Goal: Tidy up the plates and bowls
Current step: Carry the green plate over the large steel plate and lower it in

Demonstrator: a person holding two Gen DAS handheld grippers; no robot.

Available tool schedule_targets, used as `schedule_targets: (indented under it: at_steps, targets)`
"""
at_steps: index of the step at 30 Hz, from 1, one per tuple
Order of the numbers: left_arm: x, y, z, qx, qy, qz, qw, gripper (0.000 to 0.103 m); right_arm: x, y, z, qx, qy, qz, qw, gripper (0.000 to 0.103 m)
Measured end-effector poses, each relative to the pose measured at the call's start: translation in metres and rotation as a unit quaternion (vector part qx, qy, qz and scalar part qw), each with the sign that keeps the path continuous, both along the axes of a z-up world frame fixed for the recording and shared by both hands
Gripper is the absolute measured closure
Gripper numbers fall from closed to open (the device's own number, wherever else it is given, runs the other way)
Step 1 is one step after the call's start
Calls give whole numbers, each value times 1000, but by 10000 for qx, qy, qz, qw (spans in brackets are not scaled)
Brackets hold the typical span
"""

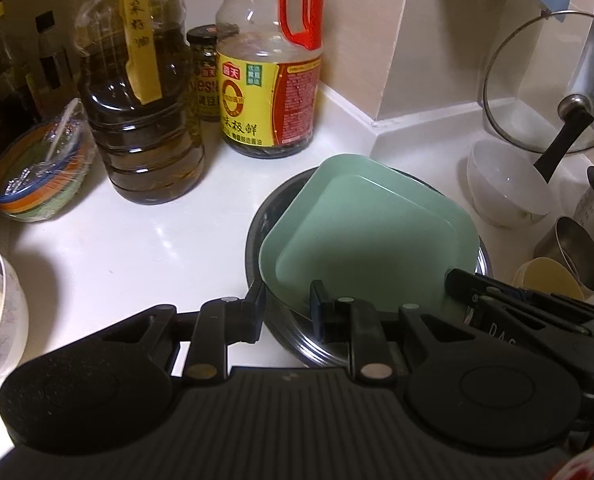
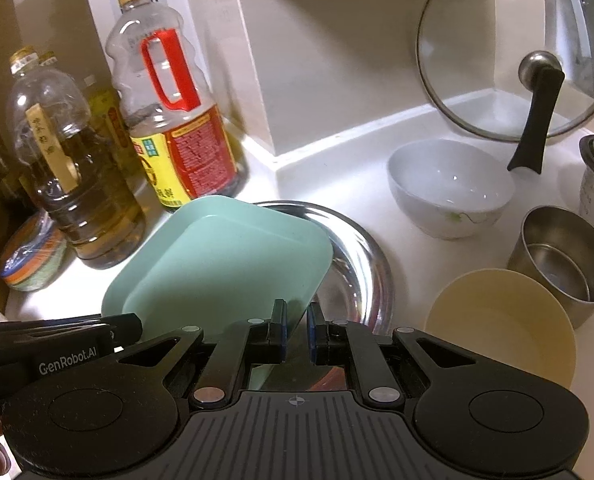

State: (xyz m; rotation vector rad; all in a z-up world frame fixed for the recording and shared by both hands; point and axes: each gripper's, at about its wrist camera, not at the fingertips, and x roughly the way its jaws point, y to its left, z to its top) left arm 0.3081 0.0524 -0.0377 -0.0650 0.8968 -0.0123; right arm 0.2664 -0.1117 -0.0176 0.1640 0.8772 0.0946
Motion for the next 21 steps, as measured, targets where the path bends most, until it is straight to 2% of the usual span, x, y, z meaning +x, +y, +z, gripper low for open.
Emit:
schedule_targets:
  at_steps: [21]
  targets:
    - [24,-4,-25,-56,361,-10,9993,82,21,-4,-23,-84,385,-16,9992,93]
